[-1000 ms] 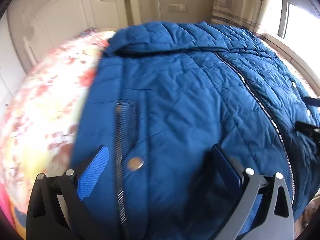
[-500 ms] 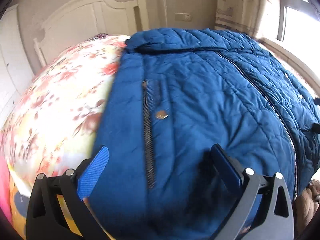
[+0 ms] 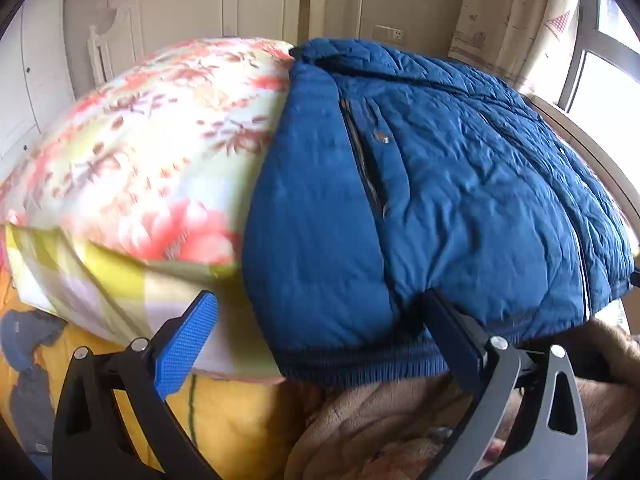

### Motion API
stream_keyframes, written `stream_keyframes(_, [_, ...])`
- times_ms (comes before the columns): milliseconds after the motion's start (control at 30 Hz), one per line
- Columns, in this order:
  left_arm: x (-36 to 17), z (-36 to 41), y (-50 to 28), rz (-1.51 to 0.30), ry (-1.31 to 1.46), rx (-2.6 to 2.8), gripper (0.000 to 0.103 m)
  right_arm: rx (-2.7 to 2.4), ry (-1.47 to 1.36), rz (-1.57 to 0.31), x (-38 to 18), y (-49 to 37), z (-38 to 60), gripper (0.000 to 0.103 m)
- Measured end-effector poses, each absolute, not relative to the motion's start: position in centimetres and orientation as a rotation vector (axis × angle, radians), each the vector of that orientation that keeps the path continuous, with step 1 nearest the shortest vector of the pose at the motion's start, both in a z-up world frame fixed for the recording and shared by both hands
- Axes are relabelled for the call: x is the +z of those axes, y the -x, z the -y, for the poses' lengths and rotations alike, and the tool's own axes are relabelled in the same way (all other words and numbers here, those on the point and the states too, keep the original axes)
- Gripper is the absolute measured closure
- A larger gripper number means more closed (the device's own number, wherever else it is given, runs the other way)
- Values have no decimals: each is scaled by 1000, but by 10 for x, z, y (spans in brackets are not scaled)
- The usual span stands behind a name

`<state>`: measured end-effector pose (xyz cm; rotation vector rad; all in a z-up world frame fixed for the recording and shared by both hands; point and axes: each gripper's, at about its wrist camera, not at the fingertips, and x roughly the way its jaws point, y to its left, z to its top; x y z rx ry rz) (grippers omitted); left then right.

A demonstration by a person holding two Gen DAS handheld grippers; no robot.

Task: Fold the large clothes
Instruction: 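Grasp the ribbed jacket hem with both grippers and lift it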

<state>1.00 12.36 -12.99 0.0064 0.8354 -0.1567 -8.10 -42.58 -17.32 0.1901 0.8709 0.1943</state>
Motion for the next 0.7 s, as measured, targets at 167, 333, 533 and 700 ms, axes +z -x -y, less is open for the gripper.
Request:
stream_keyframes(167, [-146, -129, -20, -852, 88, -226, 2, 294, -355, -856, -195, 69, 435, 25])
stream_keyframes(333, [-145, -128, -16, -843, 109, -301, 30, 335, -351, -842, -194, 69, 424, 47])
stream_keyframes(533, [-133, -119, 3, -779, 11, -261, 48, 350, -198, -704, -154, 89, 404, 54])
stream_keyframes(700, [-136, -137, -2, -777, 138, -307, 37, 336, -231, -719, -161, 70, 405, 48])
